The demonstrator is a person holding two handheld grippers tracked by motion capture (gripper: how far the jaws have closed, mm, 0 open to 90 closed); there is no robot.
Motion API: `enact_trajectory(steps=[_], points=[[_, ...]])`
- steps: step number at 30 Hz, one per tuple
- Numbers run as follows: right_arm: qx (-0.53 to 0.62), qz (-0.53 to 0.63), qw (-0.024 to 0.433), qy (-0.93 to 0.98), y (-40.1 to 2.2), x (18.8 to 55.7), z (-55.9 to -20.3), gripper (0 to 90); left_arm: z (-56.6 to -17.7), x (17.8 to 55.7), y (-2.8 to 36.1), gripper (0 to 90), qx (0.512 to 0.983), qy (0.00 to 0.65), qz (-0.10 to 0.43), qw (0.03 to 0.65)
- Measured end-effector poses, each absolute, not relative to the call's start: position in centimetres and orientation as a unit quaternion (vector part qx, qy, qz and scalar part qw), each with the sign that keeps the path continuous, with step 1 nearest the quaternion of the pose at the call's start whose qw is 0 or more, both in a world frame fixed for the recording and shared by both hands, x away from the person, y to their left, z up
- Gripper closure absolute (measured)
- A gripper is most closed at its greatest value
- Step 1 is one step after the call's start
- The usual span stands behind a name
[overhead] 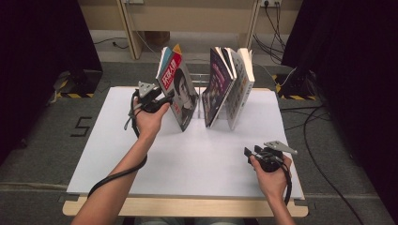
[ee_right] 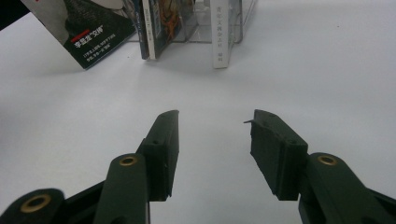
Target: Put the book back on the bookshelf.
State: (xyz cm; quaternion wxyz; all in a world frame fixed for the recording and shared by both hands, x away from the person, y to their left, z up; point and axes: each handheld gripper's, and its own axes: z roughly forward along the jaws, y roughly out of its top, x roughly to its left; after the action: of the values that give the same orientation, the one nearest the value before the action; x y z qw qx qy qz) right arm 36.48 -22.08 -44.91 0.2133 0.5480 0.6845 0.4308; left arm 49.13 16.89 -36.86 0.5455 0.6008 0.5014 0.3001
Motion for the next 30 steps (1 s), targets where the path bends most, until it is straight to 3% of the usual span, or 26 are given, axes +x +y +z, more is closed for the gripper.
enact_trajectory(steps=[10,30], points=[[0.551,0.43,0.214,0.682,-22.1,36.4,-44.8,52.6,-36.9,47.2,17.8,36.3,0.618,0.498,0.283,0.539],[0.55,0.43,0.221,0.681,-22.3,36.4,-44.6,52.6,-38.4,44.0,20.0,33.4,0.64,0.492,0.267,0.527]])
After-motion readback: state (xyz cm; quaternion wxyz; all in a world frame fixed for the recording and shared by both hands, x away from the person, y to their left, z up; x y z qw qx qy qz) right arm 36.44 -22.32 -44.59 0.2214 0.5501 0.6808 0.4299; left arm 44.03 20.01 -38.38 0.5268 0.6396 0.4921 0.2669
